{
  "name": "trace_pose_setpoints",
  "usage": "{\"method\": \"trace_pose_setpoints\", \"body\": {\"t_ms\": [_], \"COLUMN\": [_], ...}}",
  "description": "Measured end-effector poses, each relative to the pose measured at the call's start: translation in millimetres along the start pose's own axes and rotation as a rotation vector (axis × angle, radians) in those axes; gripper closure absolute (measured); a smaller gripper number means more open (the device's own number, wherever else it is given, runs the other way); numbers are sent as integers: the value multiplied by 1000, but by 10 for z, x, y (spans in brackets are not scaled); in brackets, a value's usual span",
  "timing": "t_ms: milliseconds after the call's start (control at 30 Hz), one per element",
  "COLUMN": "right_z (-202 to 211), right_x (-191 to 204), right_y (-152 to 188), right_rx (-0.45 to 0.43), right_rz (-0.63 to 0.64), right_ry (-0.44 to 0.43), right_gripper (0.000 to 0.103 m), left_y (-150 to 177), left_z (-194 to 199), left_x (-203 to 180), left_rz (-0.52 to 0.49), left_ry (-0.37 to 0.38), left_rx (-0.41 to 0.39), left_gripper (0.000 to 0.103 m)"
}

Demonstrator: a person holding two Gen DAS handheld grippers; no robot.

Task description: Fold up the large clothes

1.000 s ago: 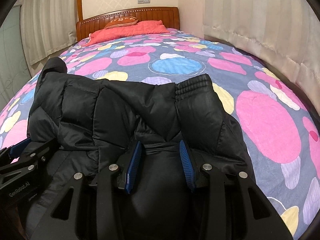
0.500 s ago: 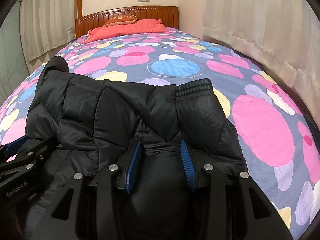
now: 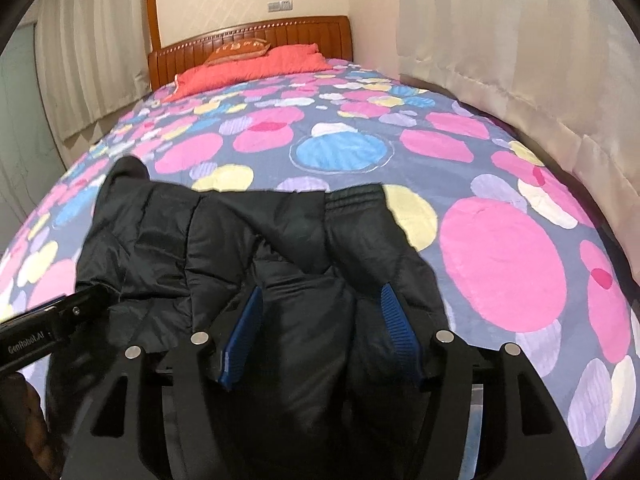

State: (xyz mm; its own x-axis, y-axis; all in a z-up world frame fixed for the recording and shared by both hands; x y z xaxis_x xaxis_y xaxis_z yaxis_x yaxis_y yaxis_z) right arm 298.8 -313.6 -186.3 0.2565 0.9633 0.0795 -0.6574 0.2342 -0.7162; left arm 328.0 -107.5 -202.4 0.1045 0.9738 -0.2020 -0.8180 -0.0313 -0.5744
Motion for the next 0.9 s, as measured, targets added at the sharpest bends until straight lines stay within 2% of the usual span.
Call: {"method": "trace_pose_setpoints", "body": {"t_ms": [233,533,733,800,900], "right_z": [230,455,386,321,188], "right_x": [-155,-309,-429,-468,-536], "right_y": [-148,-256,-140,-95,-11], "right_rx": [-33,-54,-17,1,40], "right_rz": [-33,-81,-146,-168,-252], "right_ry": [-15,-33,-59,-70,-135], "right_gripper": [42,42,41,41,41], "left_y": [-82,-80,113,171,237], "left_z": [245,447,358,308,195], "left_x": [274,723,839,819,761], "left_rz": [113,316,426,453,529], "left_ry": [-12,43,108,151,264], "left_rx": [-37,-35,8,20,41], "left_gripper": [21,21,21,21,21]}}
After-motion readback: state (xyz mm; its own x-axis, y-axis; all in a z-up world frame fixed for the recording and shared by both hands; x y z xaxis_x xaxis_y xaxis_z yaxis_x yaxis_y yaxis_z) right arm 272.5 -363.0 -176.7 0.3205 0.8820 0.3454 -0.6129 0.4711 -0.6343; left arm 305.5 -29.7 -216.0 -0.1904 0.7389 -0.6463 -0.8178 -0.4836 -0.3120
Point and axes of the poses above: each gripper's, at about its wrist camera, not at the fingertips, and z roughly against the way its jaws point, x to its left, y to its underside, the point moved 10 cm from there along -z, roughly the way its jaws point, and after that the axes turned 2 degrees about -z, right-handed, at the moved point
